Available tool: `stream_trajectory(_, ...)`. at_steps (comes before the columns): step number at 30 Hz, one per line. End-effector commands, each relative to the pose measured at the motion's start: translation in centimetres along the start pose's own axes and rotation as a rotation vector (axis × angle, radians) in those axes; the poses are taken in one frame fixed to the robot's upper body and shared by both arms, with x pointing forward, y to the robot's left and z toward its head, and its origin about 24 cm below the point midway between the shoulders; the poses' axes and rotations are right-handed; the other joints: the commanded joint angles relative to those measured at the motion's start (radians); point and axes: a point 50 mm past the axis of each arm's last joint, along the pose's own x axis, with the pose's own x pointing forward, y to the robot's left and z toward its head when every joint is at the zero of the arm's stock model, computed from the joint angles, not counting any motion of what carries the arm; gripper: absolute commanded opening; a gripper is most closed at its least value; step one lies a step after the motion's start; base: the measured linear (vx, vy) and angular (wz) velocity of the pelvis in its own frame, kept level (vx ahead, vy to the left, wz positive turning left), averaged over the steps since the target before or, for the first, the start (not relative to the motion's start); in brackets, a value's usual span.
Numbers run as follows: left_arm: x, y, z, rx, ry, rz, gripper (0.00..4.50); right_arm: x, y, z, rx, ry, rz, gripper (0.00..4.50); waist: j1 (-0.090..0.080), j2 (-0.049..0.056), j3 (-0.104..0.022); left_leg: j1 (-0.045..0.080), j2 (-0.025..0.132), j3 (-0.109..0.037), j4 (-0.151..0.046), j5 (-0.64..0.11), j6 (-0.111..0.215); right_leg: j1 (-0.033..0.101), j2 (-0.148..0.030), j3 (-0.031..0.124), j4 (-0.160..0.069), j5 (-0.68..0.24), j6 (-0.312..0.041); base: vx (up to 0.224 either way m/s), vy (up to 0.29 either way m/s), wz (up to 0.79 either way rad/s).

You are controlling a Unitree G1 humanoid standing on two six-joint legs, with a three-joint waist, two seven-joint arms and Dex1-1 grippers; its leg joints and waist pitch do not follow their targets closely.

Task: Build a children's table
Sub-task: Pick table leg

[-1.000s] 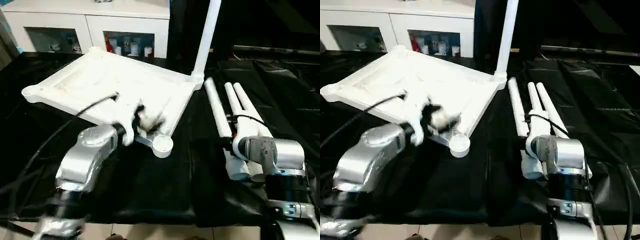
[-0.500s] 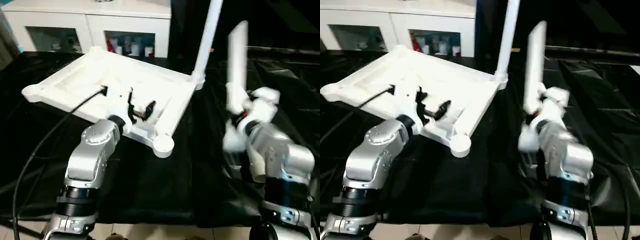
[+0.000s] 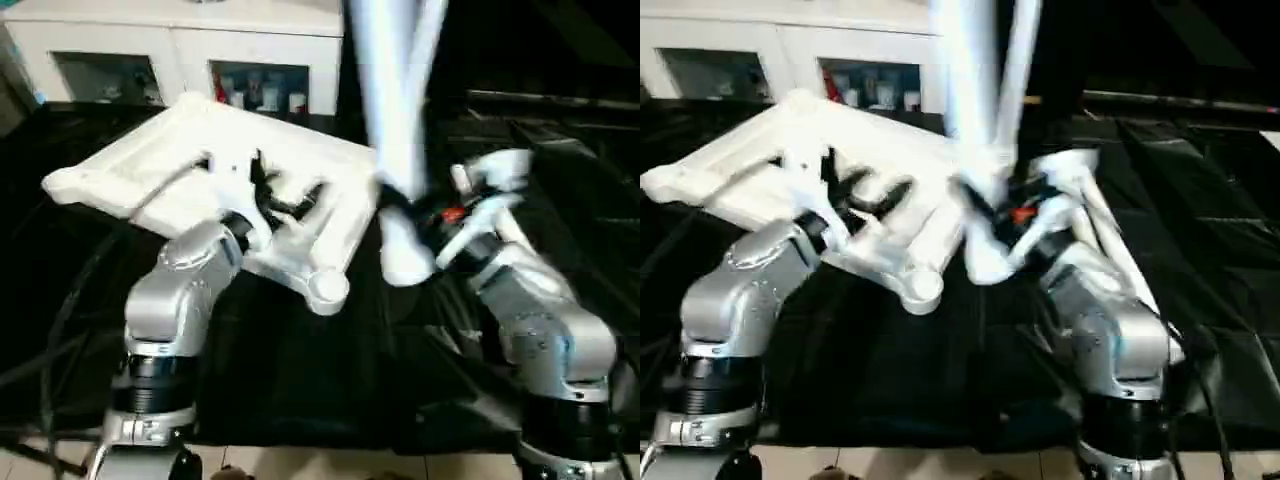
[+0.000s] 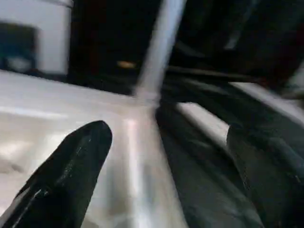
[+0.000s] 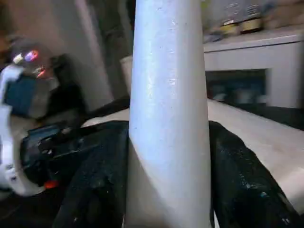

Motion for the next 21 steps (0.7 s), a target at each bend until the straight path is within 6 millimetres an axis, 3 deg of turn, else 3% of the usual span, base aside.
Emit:
stream_trajectory(1, 0.2, -1.1, 1.5, -0.081, -0.052, -0.096, 4.5, 0.0, 0.0, -0.4, -0.006, 0.001, 0.03, 1.85, 0.003, -0.014, -0.071, 0.006, -0.028, 0.025, -0.056, -0.137, 0.014, 0.053, -0.016, 0.013, -0.071, -0.108, -0.189, 0.0, 0.0, 0.0)
stream_trajectory(3, 0.4, -1.4, 2.0, -0.149, -0.062, -0.137, 4.5, 0.0, 0.0, -0.5, 0.008, 0.013, 0.053, 1.85, 0.009, -0.011, -0.072, 0.009, -0.028, 0.024, -0.056, -0.138, 0.008, 0.052, -0.015, 0.012, -0.068, -0.099, -0.189, 0.0, 0.0, 0.0)
stream_trajectory(5, 0.4, -1.8, 2.3, -0.18, -0.062, -0.187, 4.5, 0.0, 0.1, -0.6, 0.016, 0.029, 0.085, 1.85, 0.013, -0.02, -0.071, 0.008, -0.029, 0.022, -0.058, -0.134, 0.006, 0.057, -0.013, 0.011, -0.067, -0.088, -0.176, 0.0, 0.0, 0.0)
stream_trajectory(8, 0.4, -2.4, 2.8, -0.225, -0.074, -0.251, 4.5, 0.0, 0.1, -0.9, 0.021, 0.052, 0.116, 1.85, 0.014, -0.019, -0.074, 0.009, -0.029, 0.022, -0.056, -0.121, 0.005, 0.059, -0.014, 0.011, -0.064, -0.059, -0.176, 0.0, 0.0, 0.0)
stream_trajectory(11, 0.6, -2.7, 2.6, -0.231, -0.049, -0.264, 4.5, 0.0, 0.1, -1.1, 0.019, 0.066, 0.13, 1.85, 0.015, -0.031, -0.074, 0.006, -0.029, 0.023, -0.056, -0.116, 0.012, 0.061, -0.015, 0.011, -0.065, -0.065, -0.175, 0.0, 0.0, 0.0)
stream_trajectory(14, 0.8, -2.6, 1.8, -0.215, -0.001, -0.235, 4.5, 0.1, 0.5, -1.2, 0.024, 0.069, 0.153, 1.85, 0.015, -0.023, -0.073, 0.006, -0.028, 0.022, -0.057, -0.115, 0.012, 0.06, -0.015, 0.011, -0.067, -0.07, -0.169, 0.0, 0.0, 0.0)
stream_trajectory(21, 1.4, -1.7, 1.7, -0.244, 0.005, -0.145, 4.5, 0.3, 0.9, -1.3, 0.02, 0.068, 0.166, 1.85, 0.016, -0.021, -0.075, 0.007, -0.029, 0.02, -0.057, -0.114, 0.002, 0.063, -0.015, 0.011, -0.066, -0.058, -0.168, 0.0, 0.0, 0.0)
